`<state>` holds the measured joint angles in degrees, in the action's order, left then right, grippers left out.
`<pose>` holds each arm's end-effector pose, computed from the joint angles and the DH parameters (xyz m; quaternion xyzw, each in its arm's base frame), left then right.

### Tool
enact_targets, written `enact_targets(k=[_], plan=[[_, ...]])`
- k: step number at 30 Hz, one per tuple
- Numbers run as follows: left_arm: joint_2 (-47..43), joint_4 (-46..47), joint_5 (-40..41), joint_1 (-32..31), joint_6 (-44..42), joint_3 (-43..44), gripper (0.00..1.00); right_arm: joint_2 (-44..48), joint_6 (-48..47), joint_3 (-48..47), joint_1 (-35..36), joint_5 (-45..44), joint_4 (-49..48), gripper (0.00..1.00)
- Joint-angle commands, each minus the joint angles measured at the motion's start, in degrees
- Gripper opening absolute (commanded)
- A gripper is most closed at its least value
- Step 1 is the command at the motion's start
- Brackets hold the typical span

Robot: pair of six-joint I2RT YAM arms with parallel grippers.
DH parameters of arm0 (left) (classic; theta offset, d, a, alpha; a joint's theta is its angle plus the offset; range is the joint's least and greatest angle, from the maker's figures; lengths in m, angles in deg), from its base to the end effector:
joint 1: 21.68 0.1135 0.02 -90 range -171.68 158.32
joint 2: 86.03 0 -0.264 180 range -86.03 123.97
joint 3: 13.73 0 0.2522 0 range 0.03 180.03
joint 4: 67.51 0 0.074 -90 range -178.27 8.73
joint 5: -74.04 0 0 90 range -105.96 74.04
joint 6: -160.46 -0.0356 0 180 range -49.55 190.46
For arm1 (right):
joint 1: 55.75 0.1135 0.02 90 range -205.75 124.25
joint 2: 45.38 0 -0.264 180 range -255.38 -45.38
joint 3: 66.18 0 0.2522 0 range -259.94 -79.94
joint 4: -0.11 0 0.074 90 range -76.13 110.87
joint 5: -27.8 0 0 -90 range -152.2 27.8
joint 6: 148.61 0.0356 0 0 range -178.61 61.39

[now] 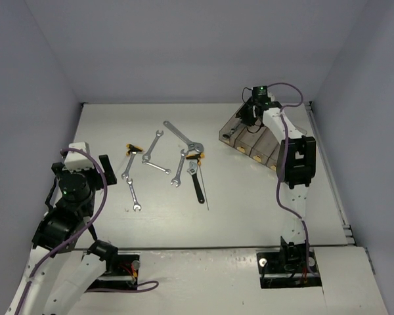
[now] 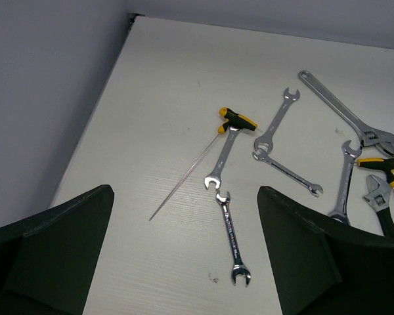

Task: Sort the tools into containers

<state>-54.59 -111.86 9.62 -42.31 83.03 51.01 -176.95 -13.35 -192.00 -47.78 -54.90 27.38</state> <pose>0.1081 -0.0243 0.3693 -0.0875 0.7608 -0.0134 0.6429 0.5319 0.0790 0.2262 0.2516 0.8408 0.2633 0.4005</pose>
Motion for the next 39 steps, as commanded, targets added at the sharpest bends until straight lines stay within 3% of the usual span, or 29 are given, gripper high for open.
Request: enact_targets(k=[1,5,13,18,22,26,29,31,39], plan=[[1.0,3.3,0.0,-0.3,-0.4,0.4,0.88,7.1,-2.0,1.0,0.1,-3.3,-3.4,0.48],[0.8,3.3,-0.1,-0.4,-0.4,0.3,0.88,12.9,-6.7,4.7,1.0,-5.4,-3.4,0.58],[2.0,3.8,-2.4,-0.4,-0.9,0.2,0.88,27.3,-28.9,14.9,10.5,-6.8,-3.3,0.58],[6.4,7.8,-15.4,-0.5,-6.1,0.4,0.89,38.8,-32.5,28.5,14.7,-6.0,-3.5,0.58],[16.0,6.5,-26.7,-0.8,-8.9,6.7,0.88,47.6,-32.5,39.3,15.2,-3.4,-3.7,0.58],[25.6,6.3,-30.1,-1.8,-14.8,13.7,0.88,56.2,-31.7,47.4,15.8,-2.9,-3.8,0.58],[38.0,5.6,-38.6,-2.5,-34.1,20.6,0.88,63.6,-30.8,54.8,15.9,-2.4,-4.0,0.58],[46.1,4.6,-41.3,-2.7,-41.8,26.2,0.88,67.7,-30.3,58.6,15.9,-0.8,-4.2,0.58],[72.0,-2.0,-50.3,-3.0,-59.5,48.7,0.88,82.5,-26.3,67.4,16.1,0.2,-4.0,0.58]])
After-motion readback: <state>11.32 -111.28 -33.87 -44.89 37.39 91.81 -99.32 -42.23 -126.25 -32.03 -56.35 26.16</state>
